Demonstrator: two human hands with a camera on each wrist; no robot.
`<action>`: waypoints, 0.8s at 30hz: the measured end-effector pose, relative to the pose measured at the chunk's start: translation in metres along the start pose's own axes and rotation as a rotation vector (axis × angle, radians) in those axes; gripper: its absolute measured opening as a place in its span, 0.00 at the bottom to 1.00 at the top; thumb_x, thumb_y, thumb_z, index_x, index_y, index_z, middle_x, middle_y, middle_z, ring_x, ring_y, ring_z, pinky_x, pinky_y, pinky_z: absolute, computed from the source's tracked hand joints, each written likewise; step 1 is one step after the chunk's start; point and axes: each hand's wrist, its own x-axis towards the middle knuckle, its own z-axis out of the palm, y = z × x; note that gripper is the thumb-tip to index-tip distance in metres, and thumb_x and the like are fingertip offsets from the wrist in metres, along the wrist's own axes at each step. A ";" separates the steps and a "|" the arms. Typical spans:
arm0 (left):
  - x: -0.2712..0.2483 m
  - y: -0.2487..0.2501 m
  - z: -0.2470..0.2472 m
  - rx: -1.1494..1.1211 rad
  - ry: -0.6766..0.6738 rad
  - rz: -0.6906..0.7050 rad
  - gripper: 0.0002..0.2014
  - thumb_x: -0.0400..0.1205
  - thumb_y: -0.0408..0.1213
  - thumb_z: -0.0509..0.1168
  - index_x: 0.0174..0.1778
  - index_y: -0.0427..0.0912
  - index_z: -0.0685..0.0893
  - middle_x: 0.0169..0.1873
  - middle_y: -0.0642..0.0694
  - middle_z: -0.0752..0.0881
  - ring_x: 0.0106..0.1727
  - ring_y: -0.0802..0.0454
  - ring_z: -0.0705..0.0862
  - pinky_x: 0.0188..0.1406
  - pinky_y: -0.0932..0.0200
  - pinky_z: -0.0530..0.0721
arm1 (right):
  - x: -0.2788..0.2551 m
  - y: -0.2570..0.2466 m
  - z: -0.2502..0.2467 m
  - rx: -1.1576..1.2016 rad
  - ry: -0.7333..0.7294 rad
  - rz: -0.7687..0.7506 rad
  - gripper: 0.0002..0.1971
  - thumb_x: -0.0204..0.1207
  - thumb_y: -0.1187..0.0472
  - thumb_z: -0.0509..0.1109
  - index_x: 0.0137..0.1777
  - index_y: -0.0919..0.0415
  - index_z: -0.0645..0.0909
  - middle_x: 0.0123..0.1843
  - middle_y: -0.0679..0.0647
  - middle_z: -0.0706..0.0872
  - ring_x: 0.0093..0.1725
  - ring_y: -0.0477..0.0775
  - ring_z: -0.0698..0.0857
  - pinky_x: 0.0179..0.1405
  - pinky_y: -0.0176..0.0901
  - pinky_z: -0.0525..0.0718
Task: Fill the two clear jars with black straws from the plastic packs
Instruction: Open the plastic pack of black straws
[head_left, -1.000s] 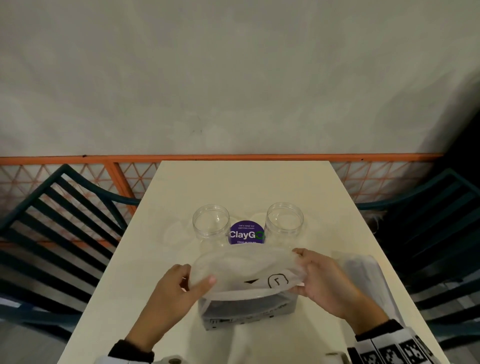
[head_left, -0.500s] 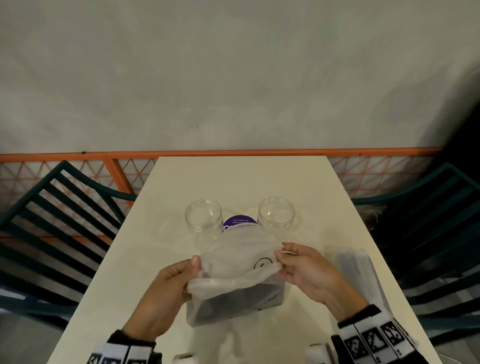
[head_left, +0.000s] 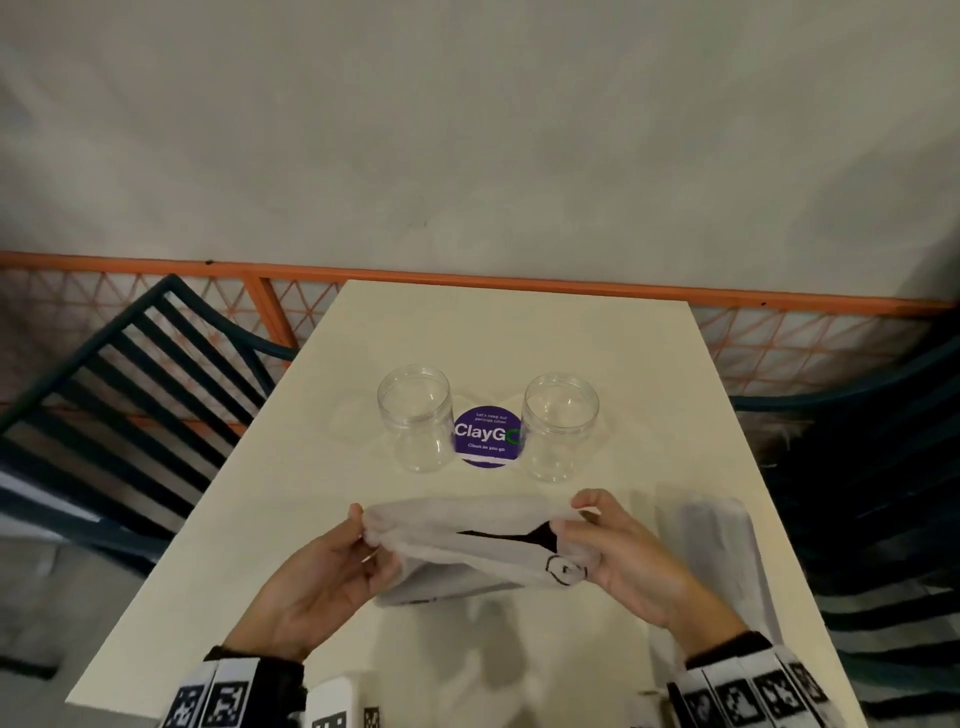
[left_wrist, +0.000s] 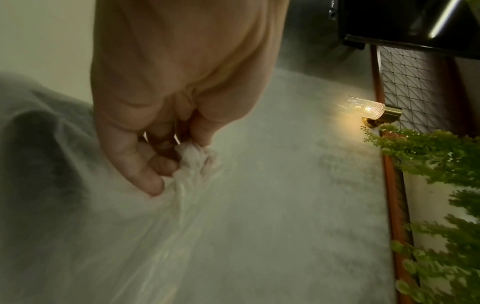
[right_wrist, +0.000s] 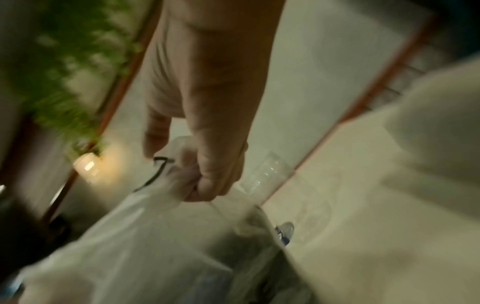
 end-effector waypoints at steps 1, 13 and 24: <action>-0.004 -0.001 0.002 0.019 -0.008 0.012 0.13 0.66 0.44 0.75 0.36 0.37 0.85 0.32 0.44 0.83 0.36 0.49 0.83 0.34 0.54 0.90 | 0.003 0.006 -0.004 -0.230 0.025 -0.027 0.09 0.72 0.67 0.70 0.44 0.55 0.73 0.45 0.56 0.81 0.39 0.51 0.82 0.35 0.41 0.77; -0.011 -0.006 0.003 0.956 0.499 0.503 0.16 0.64 0.35 0.67 0.46 0.40 0.74 0.49 0.43 0.70 0.42 0.50 0.74 0.36 0.56 0.72 | 0.012 0.006 0.007 -0.239 0.240 -0.140 0.11 0.75 0.77 0.64 0.42 0.62 0.83 0.40 0.60 0.88 0.41 0.57 0.86 0.42 0.45 0.89; 0.001 0.019 -0.004 1.218 0.313 0.504 0.12 0.80 0.41 0.63 0.37 0.39 0.86 0.36 0.45 0.89 0.41 0.47 0.85 0.43 0.57 0.81 | 0.023 0.018 0.030 -0.126 0.149 0.005 0.11 0.78 0.75 0.61 0.56 0.68 0.80 0.45 0.61 0.89 0.41 0.54 0.88 0.30 0.37 0.86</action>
